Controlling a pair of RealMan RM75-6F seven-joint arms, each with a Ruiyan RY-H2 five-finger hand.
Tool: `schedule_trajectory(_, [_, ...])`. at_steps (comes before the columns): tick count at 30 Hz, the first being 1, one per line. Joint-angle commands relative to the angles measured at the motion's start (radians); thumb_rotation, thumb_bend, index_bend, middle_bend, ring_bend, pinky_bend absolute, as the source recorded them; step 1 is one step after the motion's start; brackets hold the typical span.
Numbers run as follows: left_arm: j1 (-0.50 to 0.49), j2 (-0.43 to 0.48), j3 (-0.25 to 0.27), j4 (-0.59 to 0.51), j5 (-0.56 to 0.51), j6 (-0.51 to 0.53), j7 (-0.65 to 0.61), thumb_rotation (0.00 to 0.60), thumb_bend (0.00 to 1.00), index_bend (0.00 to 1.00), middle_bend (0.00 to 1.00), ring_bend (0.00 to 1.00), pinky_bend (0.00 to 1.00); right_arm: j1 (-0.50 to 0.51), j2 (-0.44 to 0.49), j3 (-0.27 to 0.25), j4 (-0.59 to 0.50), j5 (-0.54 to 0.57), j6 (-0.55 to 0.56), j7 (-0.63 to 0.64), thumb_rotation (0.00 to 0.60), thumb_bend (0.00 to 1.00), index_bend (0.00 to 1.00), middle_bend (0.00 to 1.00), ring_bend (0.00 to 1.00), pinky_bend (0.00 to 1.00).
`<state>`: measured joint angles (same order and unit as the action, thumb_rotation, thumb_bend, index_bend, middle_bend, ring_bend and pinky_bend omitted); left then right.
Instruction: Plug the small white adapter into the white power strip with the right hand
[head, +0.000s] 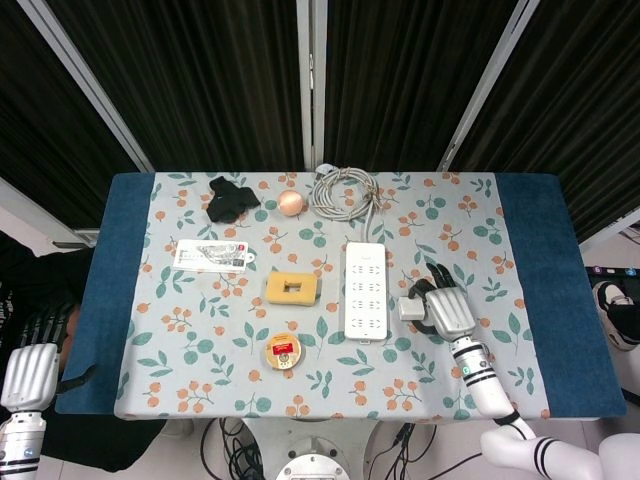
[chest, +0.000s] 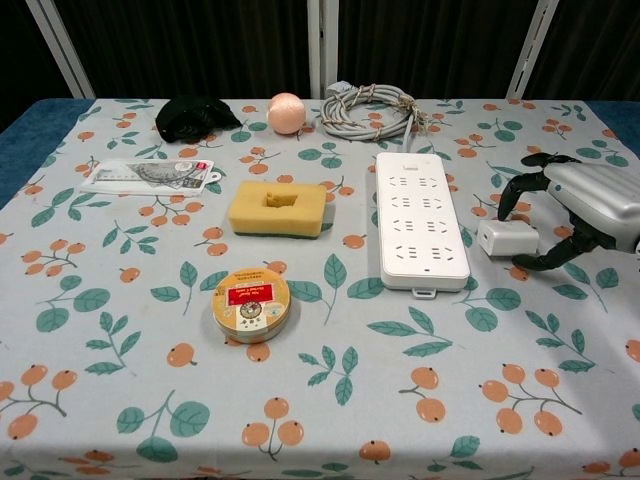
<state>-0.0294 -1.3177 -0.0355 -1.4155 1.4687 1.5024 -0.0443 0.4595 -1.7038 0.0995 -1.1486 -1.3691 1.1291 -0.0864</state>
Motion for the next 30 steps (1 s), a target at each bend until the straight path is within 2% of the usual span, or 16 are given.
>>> schedule_trajectory(1, [0.001, 0.000, 0.000, 0.001, 0.000, 0.000, -0.001, 0.600, 0.14, 0.06, 0.03, 0.00, 0.00, 0.004, 0.007, 0.005, -0.006, 0.000, -0.002, 0.000, 0.600, 0.37, 0.48, 0.34, 0.05, 0.00])
schedule_trajectory(6, [0.001, -0.001, 0.002, 0.004, -0.001, -0.002, -0.005, 0.600, 0.14, 0.06, 0.03, 0.00, 0.00, 0.009, 0.037, 0.017, -0.034, 0.004, -0.007, -0.019, 0.600, 0.46, 0.52, 0.36, 0.08, 0.00])
schedule_trajectory(10, [-0.002, -0.001, 0.001, 0.005, 0.000, -0.005, -0.006, 0.600, 0.14, 0.06, 0.03, 0.00, 0.00, 0.021, 0.096, 0.023, -0.085, 0.026, -0.044, -0.064, 0.600, 0.52, 0.53, 0.37, 0.09, 0.00])
schedule_trajectory(16, [-0.007, -0.003, 0.001, 0.003, -0.001, -0.015, -0.003, 0.600, 0.14, 0.06, 0.03, 0.00, 0.00, 0.044, 0.161, 0.047, -0.159, 0.089, -0.099, -0.155, 0.600, 0.53, 0.53, 0.37, 0.09, 0.00])
schedule_trajectory(24, [-0.009, 0.000, 0.001, -0.001, -0.001, -0.016, -0.003, 0.600, 0.14, 0.06, 0.03, 0.00, 0.00, 0.082, 0.178, 0.073, -0.196, 0.167, -0.156, -0.227, 0.600, 0.53, 0.52, 0.37, 0.09, 0.00])
schedule_trajectory(30, [-0.009, -0.004, 0.003, 0.004, -0.003, -0.020, -0.007, 0.600, 0.14, 0.06, 0.03, 0.00, 0.00, 0.109, 0.198, 0.087, -0.225, 0.256, -0.188, -0.322, 0.600, 0.52, 0.47, 0.37, 0.09, 0.00])
